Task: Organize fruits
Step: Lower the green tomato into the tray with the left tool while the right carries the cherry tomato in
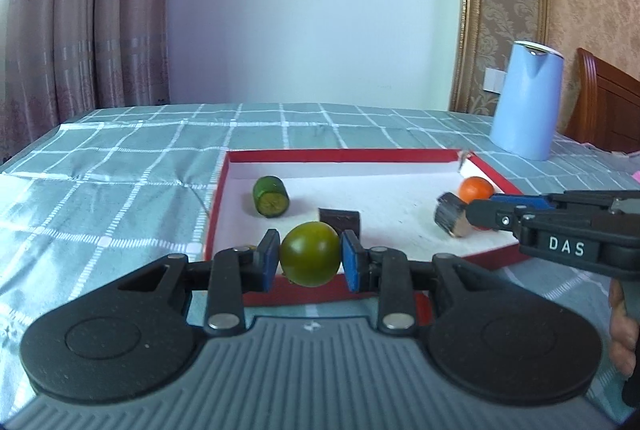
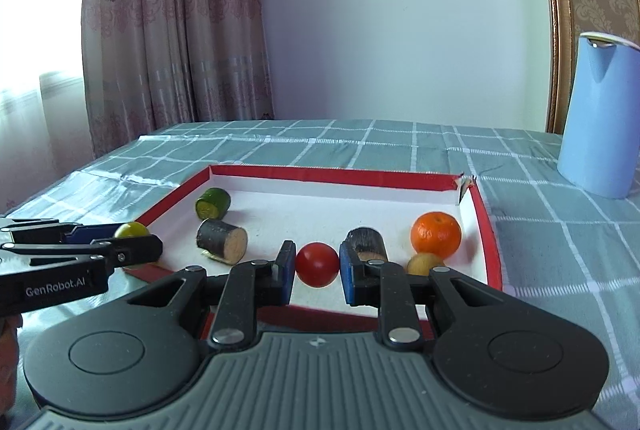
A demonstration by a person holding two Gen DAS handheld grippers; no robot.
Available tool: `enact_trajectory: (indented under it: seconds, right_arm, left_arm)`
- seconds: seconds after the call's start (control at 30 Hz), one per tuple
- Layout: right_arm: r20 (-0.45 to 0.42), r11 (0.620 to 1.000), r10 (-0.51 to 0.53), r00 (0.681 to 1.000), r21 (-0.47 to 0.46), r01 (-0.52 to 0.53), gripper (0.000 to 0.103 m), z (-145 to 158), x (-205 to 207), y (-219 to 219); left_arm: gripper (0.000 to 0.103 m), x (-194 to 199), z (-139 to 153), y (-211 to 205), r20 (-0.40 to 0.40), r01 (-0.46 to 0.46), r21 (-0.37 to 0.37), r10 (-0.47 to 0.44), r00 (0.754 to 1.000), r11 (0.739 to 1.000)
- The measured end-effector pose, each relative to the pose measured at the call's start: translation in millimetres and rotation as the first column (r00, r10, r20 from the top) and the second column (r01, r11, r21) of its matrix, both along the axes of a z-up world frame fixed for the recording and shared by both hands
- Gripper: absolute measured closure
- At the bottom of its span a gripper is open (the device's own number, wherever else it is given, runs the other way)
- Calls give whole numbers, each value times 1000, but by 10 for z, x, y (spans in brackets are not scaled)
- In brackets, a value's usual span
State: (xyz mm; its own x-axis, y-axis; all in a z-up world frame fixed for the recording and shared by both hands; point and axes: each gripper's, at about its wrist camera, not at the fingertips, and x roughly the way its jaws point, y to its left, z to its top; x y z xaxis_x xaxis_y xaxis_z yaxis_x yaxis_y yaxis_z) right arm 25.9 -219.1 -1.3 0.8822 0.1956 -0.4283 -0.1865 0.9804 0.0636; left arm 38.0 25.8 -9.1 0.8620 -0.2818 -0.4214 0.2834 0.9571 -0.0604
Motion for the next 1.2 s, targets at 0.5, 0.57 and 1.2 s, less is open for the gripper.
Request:
enact_trajectory:
  seconds: [0.5,0.57,1.2]
  right_arm:
    - [-36,999,-16,999,-48,14,80,-39,398,134]
    - [-48,999,-15,999,-52,13,80,-59,442,150]
    - [-97,995,-28,995,-99,18,80,-183,682,253]
  left_arm:
    - [73,443,22,21,-30,-101,18,101,994,995]
    - [73,494,2,32,-46,-109,17,110,993,994]
    - [73,799,-142,-35,-123,-142,79,151,981,987]
